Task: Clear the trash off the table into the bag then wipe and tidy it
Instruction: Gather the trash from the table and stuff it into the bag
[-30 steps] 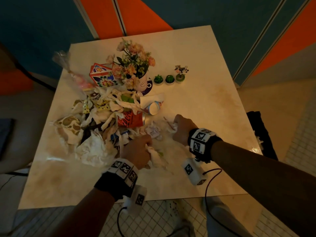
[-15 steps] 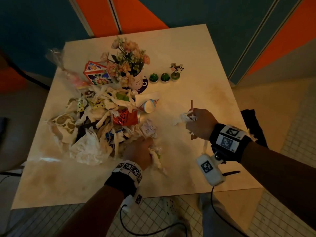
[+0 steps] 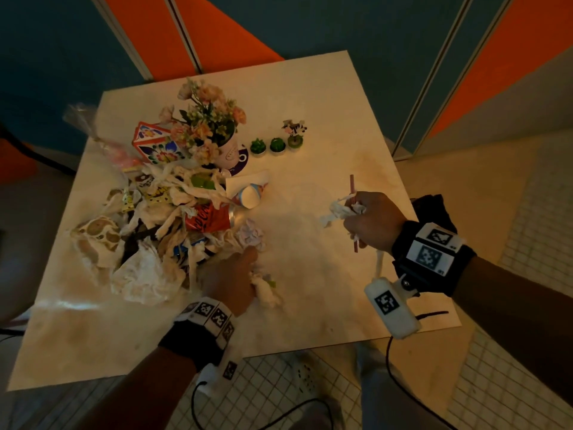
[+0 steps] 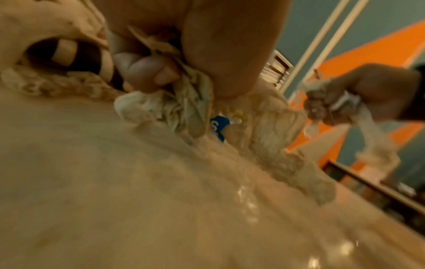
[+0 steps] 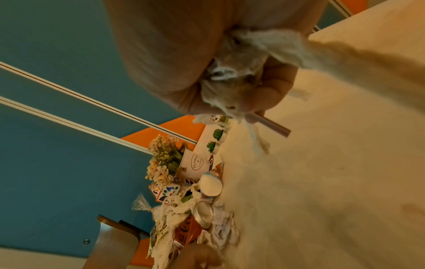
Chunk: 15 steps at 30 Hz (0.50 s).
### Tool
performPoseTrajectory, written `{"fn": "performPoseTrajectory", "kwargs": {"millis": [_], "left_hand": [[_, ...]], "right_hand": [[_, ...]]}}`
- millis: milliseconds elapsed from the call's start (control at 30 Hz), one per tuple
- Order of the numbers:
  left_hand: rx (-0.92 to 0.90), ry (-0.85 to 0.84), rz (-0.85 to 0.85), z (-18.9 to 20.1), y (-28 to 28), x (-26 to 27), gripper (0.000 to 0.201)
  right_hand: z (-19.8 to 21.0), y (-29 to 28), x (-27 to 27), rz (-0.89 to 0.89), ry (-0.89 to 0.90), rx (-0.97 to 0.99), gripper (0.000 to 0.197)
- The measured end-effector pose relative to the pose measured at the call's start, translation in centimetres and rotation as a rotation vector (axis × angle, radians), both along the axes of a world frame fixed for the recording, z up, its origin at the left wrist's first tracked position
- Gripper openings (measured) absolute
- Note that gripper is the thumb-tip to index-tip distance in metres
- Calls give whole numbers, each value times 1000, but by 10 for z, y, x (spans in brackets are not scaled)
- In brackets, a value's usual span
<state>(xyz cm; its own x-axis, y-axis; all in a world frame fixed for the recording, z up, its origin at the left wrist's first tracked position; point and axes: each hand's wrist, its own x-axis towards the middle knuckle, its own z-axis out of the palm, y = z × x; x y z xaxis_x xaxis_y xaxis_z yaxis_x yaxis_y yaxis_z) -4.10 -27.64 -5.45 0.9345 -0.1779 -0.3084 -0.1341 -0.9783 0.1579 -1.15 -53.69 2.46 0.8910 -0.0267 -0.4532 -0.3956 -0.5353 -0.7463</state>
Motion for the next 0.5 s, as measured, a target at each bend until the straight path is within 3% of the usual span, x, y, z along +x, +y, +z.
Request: {"fn": "performPoseTrajectory", "kwargs": {"millis": [67,300,367,500], "left_hand": [[129,105,-75,-4,-9,-3,47],[210,132,-43,-11,-29,-5,35],[114,150,40,-10,-26,0,36],[-272,96,370,7,-24,15,38]], "right_hand": [[-1,-3,-3,-5,-2,1,36],[-6,-6,-15,29,-11,-14,28],[-4,-9,-17,22,-26,-12,28],[2,-19,-17,-29,-80,45,33]]}}
